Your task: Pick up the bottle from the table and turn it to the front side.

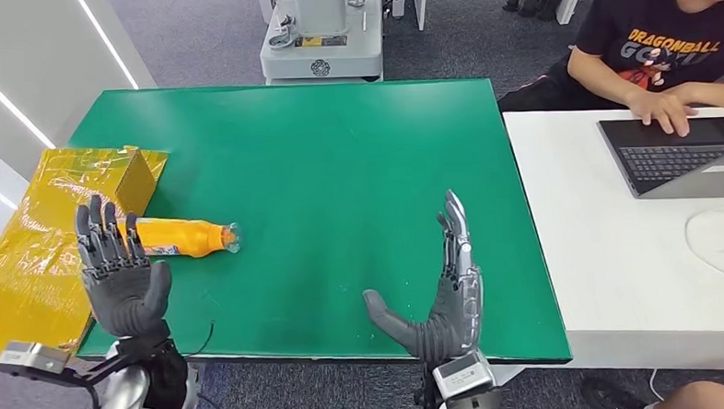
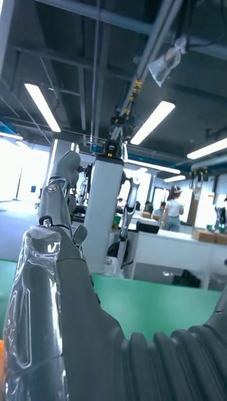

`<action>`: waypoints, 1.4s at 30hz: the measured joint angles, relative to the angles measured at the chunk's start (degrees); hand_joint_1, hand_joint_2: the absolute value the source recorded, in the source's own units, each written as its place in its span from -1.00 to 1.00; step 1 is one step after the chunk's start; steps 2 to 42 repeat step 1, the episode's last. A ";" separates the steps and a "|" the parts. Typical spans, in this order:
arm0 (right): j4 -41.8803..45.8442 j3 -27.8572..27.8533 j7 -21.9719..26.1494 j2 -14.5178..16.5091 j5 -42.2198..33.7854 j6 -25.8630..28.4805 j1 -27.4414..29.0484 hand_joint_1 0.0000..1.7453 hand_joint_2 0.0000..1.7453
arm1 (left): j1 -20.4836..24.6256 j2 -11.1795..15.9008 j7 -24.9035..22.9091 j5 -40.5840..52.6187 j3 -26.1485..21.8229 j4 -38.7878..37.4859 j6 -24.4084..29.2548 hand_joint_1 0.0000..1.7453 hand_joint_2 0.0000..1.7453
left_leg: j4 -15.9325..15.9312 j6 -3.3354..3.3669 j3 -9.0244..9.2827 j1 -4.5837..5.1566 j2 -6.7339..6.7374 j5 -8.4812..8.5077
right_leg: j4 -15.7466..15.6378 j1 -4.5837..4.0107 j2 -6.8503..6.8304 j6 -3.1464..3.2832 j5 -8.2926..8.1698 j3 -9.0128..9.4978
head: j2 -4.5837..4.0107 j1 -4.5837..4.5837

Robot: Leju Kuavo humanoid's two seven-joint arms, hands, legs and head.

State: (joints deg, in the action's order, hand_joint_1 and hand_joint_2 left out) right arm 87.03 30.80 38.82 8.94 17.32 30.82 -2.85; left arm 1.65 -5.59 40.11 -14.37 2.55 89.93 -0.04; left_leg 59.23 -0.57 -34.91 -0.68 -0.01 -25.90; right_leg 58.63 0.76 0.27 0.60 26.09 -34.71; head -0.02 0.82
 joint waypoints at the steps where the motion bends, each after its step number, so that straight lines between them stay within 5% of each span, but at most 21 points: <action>1: 0.00 0.02 -0.07 0.00 0.00 0.02 0.04 -1.00 1.00 | -0.46 -0.91 0.00 0.27 0.33 0.50 0.35 -1.00 1.00 | 0.00 0.01 0.00 0.00 0.00 -0.01 | 0.00 0.00 0.00 0.00 0.00 0.00 | 0.00 0.00; 42: 0.00 0.02 -0.07 0.00 0.00 0.02 0.04 -1.00 1.00 | -0.46 -0.91 0.00 0.27 0.33 0.50 0.35 -1.00 1.00 | 0.00 0.01 0.00 0.00 0.00 -0.01 | 0.00 0.00 0.00 0.00 0.00 0.00 | 0.00 0.00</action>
